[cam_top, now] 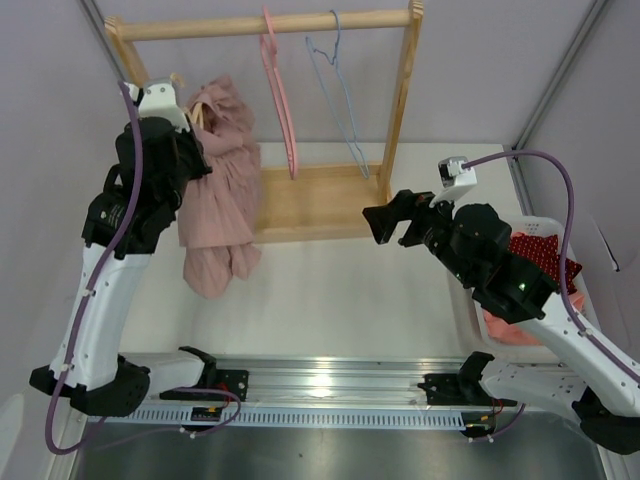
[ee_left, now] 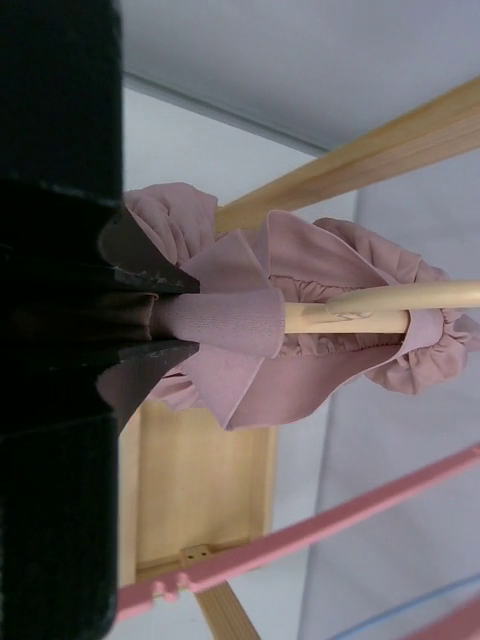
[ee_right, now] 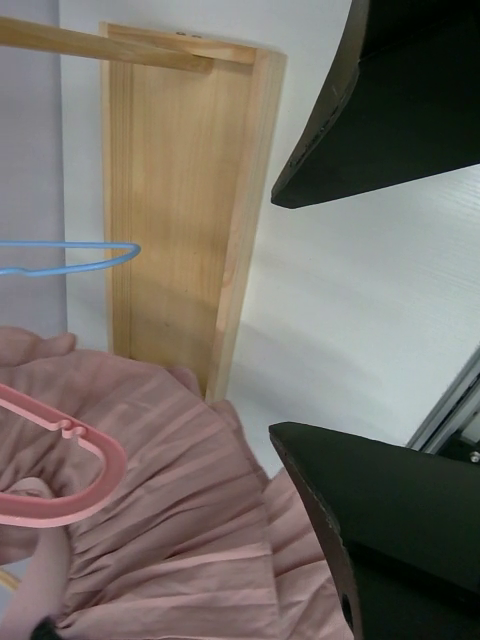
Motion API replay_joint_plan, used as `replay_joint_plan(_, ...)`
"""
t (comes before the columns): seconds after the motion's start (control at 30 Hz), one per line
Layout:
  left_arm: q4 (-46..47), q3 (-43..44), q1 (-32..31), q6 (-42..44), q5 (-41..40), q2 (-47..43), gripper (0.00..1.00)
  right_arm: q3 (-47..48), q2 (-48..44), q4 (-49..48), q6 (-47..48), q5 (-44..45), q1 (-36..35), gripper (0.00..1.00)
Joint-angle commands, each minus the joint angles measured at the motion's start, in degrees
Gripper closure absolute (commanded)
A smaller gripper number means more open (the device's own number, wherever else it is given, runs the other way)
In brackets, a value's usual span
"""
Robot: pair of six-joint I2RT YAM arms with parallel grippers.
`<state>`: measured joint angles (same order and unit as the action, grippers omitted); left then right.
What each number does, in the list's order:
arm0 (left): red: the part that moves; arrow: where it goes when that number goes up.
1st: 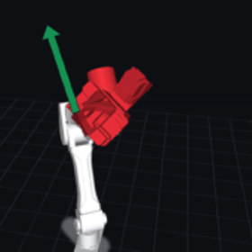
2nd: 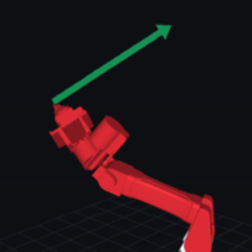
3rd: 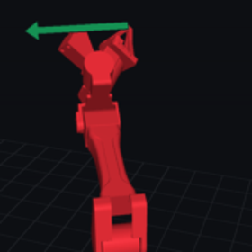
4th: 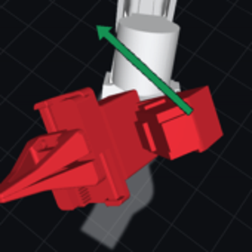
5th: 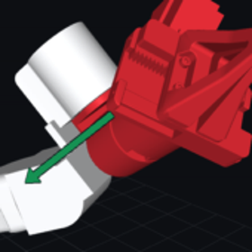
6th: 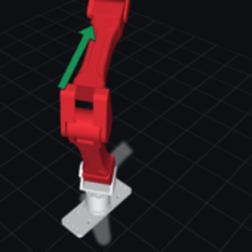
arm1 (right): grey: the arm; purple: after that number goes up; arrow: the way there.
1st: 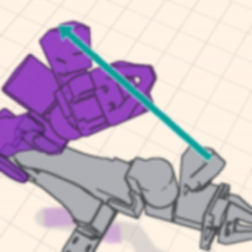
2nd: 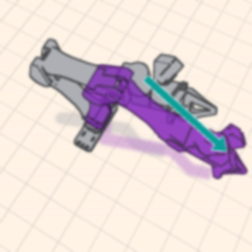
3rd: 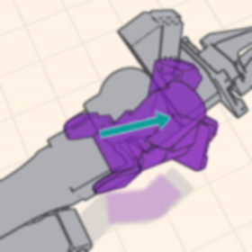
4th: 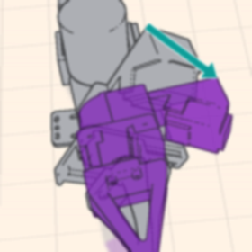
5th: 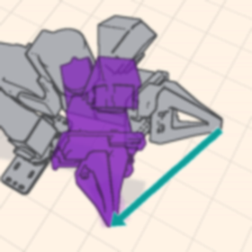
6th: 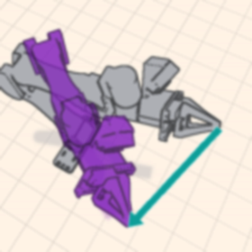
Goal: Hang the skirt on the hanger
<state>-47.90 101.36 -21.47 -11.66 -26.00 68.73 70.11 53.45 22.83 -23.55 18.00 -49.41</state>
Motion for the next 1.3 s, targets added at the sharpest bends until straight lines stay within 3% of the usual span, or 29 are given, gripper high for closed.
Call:
replay_joint_plan(0.0,10.54,5.42,1.87,6.11,5.42,0.79,1.0,2.93,0.51,-1.73,2.63,-2.87,1.42,0.05)
replay_joint_plan(0.4,17.05,9.12,8.02,7.71,9.73,3.08,1.0,3.72,2.27,-6.12,3.86,-9.73,7.74,0.05)
replay_joint_plan(0.7,21.88,7.1,15.58,4.63,20.1,3.95,1.0,2.76,3.85,-9.81,2.9,-14.22,10.91,0.05)
replay_joint_plan(1.27,21.01,12.63,16.73,3.22,20.02,10.9,1.0,-1.2,3.5,-14.3,0.79,-21.07,17.33,0.05)
